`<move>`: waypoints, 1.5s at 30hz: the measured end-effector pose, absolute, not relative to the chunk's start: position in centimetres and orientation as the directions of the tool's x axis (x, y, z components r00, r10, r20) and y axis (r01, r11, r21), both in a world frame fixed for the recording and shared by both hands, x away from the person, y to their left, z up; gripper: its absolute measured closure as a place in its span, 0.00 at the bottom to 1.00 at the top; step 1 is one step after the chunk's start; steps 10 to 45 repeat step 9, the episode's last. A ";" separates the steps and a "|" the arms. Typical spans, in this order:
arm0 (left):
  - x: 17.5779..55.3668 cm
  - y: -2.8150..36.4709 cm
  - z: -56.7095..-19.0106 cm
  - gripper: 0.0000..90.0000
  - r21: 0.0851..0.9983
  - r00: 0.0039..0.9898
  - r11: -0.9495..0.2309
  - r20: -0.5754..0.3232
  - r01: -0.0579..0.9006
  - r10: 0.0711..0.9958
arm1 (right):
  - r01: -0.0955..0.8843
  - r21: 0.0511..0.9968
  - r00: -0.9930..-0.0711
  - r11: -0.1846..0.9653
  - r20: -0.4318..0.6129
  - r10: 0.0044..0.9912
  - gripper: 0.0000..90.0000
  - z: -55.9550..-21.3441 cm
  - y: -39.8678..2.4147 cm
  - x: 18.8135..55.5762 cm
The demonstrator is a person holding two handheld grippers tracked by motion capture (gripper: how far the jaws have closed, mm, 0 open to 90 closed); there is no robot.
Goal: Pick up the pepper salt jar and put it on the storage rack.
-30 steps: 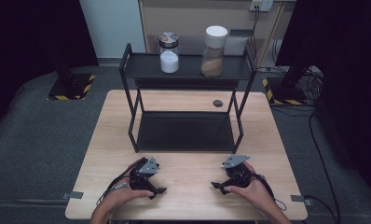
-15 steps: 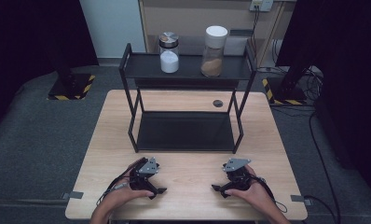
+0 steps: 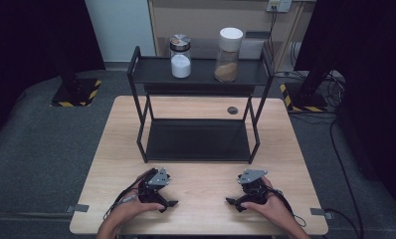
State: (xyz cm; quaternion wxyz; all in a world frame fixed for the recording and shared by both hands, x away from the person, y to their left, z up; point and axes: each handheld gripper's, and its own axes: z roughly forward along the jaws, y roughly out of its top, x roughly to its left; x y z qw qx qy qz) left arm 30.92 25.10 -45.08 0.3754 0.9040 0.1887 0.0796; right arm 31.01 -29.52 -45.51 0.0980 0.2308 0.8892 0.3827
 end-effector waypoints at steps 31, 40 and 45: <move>30.8 25.0 -45.1 0.00 0.710 0.913 -0.643 0.000 0.287 0.408 | 0.335 0.726 -0.874 0.601 0.002 0.485 0.02 -45.5 -29.5 31.0; 30.8 25.0 -45.1 0.00 0.710 0.913 -0.643 0.000 0.287 0.408 | 0.335 0.726 -0.874 0.601 0.002 0.485 0.02 -45.5 -29.5 31.0; 30.8 25.0 -45.1 0.00 0.710 0.913 -0.643 0.000 0.287 0.408 | 0.335 0.726 -0.874 0.601 0.002 0.485 0.02 -45.5 -29.5 31.0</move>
